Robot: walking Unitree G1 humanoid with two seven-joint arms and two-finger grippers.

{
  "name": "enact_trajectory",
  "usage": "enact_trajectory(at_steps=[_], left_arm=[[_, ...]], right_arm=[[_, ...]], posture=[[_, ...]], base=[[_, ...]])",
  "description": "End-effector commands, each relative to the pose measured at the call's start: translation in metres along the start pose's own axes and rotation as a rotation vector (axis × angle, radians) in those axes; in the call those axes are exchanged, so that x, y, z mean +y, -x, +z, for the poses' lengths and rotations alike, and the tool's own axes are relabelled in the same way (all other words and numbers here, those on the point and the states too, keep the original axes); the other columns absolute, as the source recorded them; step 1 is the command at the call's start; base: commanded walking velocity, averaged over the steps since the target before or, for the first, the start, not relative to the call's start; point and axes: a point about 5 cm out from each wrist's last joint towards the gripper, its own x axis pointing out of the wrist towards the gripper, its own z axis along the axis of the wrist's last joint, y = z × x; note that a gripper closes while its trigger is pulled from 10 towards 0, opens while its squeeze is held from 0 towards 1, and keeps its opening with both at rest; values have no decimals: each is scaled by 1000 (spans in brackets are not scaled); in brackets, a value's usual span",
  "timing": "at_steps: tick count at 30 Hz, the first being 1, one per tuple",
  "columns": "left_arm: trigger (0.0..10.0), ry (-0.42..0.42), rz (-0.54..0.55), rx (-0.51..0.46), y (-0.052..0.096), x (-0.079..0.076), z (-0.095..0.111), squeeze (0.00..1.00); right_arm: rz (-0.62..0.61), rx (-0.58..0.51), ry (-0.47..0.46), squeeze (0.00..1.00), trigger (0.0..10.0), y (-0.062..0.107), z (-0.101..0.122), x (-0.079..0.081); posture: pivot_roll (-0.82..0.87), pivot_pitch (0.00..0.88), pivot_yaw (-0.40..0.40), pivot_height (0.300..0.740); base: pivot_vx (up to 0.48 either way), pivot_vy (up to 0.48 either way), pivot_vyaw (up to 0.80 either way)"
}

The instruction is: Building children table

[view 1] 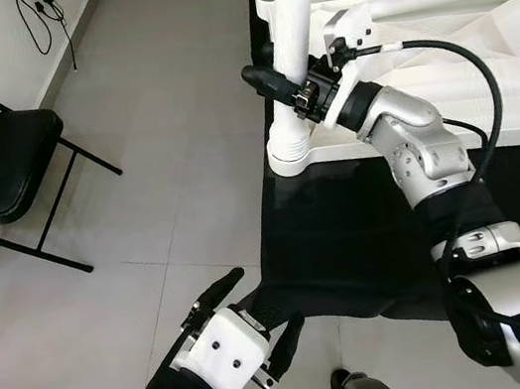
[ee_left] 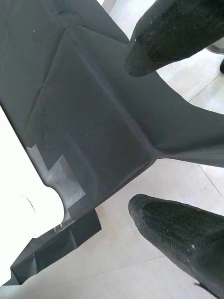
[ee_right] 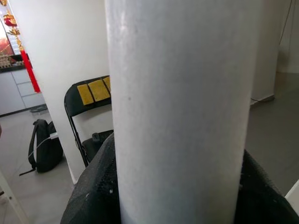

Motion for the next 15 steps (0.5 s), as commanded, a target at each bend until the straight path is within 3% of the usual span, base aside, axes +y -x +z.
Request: enact_trajectory(at_steps=[1, 6, 15], left_arm=[[10000, 8, -6, 19, 2, -3, -2, 0], [10000, 7, -6, 19, 2, -3, -2, 0], [10000, 7, -6, 19, 2, -3, -2, 0]], right_arm=[[-35, 147, -38, 0, 10000, 8, -33, 0], [-11, 122, -60, 0, 10000, 8, -36, 7], [186, 43, -162, 0, 10000, 17, -40, 30]], posture=[[11, 341, -36, 740], [11, 341, -36, 740], [9, 343, -37, 740]], base=[[0, 0, 0], [0, 0, 0], [0, 0, 0]])
